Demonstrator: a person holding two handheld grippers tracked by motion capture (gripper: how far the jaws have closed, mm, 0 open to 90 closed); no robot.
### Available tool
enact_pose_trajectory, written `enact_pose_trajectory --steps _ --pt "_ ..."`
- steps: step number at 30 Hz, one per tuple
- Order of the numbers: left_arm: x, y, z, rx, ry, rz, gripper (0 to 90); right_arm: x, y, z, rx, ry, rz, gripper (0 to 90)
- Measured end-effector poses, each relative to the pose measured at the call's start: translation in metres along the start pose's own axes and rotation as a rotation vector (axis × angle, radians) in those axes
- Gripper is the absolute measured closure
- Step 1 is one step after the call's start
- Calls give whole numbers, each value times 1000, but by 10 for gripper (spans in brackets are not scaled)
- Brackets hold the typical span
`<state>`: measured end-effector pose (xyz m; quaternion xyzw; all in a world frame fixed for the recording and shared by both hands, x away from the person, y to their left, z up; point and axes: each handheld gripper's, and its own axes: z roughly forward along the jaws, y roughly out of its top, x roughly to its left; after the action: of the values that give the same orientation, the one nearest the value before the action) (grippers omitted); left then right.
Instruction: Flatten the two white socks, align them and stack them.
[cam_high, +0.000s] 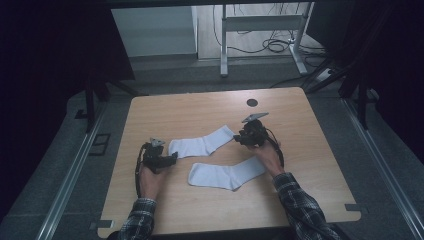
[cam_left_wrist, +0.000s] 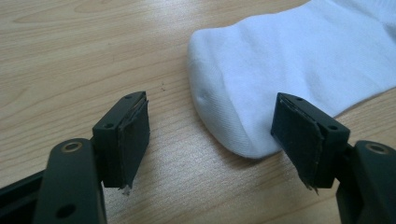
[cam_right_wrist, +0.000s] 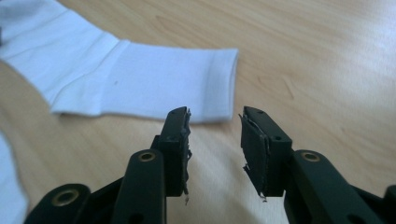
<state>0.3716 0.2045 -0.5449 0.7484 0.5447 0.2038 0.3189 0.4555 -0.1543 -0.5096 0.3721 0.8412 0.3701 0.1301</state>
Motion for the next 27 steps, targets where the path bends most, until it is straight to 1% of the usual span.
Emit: enact_pose_trajectory --steps 3,6,8,10,11,12,13,15,16,17,18,19,21,22,24,26,27 --pt "0 0 0 0 0 0 281 1 5 10 -1 -8 -5 564" --pt "0 0 0 0 1 1 282 0 8 20 2 -27 -22 551" --pt "0 0 0 0 0 1 284 0 9 26 5 -36 -24 552" --pt "0 0 0 -2 -2 2 287 0 10 32 23 -44 -26 565" --pt "0 0 -1 -2 -6 10 301 0 9 35 32 -45 -28 574" --pt "-1 0 -1 -7 -13 11 325 1 9 38 41 -52 -34 602" --pt "-1 0 -1 -10 -18 18 350 1 8 40 51 -53 -36 660" --pt "-1 0 -1 -15 -28 25 415 1 6 42 41 -36 -16 731" --pt "-1 0 -1 -19 -35 25 464 1 6 41 42 -26 -6 775" --pt "-2 0 -1 -23 -44 26 536 2 6 41 45 -20 1 789" --pt "-2 0 -1 -26 -50 22 600 3 7 40 52 -25 1 798" --pt "-3 0 -1 -27 -58 15 651 4 7 39 61 -23 4 801" --pt "-3 1 0 -27 -84 -7 774 5 6 37 69 -19 -1 804" --pt "-4 1 0 -26 -90 -16 812 5 6 36 71 -19 -6 804" --pt "-4 2 0 -24 -100 -32 855 6 5 33 67 -13 -16 804" --pt "-4 3 0 -26 -97 -31 865 6 3 29 60 -3 -9 805" --pt "-5 3 -1 -30 -97 -33 866 6 2 26 54 0 -13 805"
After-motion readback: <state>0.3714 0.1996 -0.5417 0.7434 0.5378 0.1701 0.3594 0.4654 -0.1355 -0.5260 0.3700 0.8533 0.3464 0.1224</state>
